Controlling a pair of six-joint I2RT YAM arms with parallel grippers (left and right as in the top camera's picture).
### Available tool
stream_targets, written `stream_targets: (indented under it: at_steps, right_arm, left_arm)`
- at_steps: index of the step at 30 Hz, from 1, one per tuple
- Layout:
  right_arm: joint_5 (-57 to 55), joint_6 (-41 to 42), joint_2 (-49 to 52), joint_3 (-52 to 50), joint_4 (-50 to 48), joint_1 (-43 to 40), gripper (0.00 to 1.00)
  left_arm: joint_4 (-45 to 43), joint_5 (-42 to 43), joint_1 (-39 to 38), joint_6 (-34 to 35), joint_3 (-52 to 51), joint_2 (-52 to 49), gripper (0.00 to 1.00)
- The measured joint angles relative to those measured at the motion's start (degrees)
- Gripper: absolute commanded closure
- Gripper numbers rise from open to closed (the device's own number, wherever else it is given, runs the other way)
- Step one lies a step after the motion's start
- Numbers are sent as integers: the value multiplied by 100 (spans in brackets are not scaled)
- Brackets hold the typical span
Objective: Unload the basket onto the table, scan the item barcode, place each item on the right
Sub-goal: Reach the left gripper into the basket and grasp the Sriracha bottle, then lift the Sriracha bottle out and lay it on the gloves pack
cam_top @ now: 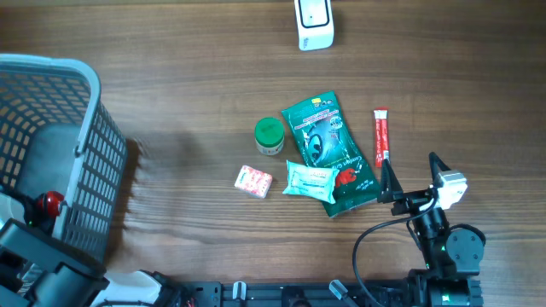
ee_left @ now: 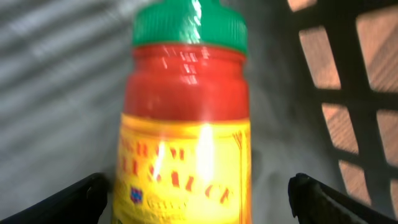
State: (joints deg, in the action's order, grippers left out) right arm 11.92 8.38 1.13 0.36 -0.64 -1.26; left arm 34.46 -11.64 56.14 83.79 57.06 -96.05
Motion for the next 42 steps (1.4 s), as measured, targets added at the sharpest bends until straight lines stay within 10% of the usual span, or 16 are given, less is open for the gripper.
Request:
stream_targets:
  at_steps: [11, 26, 42]
  right_arm:
    - [0, 0, 0, 0, 0, 0, 0]
    - [2, 0, 0, 0, 0, 0, 0]
    - [0, 0, 0, 0, 0, 0, 0]
  left_arm:
    - [356, 39, -654, -120, 160, -205, 41]
    - [619, 782, -612, -1355, 299, 61, 44]
    - [811, 3141, -1429, -1862, 2103, 3711, 46]
